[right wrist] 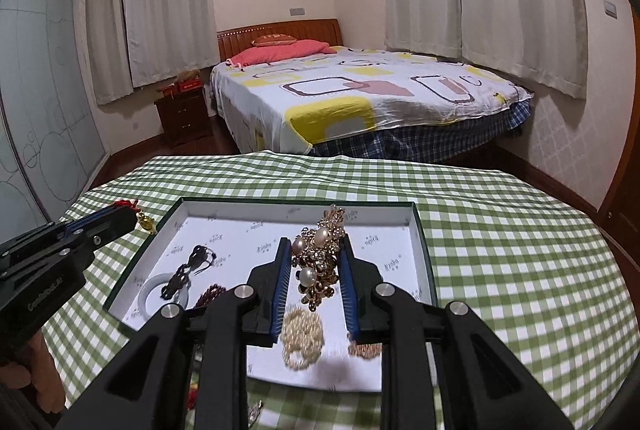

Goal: Organize jewelry
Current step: 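Carry the red charm and gold brooch over the green box with both grippers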

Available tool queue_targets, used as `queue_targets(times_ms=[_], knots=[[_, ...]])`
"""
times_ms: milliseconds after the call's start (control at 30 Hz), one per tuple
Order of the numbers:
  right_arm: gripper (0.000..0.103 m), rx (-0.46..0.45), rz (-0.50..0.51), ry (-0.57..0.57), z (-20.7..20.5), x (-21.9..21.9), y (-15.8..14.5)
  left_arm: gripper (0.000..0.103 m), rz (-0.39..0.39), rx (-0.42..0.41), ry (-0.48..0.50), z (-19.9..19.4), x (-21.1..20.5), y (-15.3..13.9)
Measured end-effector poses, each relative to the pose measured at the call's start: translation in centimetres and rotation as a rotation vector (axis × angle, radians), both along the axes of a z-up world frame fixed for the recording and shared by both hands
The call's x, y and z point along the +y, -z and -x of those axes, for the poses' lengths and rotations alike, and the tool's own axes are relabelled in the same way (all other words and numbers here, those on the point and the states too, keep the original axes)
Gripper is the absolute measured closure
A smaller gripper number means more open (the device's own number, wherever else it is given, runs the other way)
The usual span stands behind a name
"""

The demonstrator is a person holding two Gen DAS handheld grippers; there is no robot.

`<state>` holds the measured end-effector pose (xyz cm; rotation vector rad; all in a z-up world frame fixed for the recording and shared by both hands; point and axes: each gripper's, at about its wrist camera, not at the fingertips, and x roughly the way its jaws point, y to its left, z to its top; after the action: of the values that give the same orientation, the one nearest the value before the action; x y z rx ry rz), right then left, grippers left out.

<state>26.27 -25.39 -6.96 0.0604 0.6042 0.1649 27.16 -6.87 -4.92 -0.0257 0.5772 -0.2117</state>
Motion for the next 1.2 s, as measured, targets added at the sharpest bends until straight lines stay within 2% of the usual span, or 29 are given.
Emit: queue_targets(times_ms=[233, 733, 1200], knots=[[0.079, 0.026, 0.009, -0.004, -2.0, -0.2, 1.6, 0.094, -0.02, 0.025, -0.03, -2.5, -0.2, 1.5], [0.079, 0.134, 0.039, -0.013, -5.6, 0.4, 6.1, 0.094, -0.085, 0.156, -0.054, -8.0, -1.7, 6.3], [0.079, 0.101, 0.022, -0.012, -4.4, -0.7, 4.7, 0.094, -0.065, 0.16, -0.055, -7.4, -0.4, 6.3]])
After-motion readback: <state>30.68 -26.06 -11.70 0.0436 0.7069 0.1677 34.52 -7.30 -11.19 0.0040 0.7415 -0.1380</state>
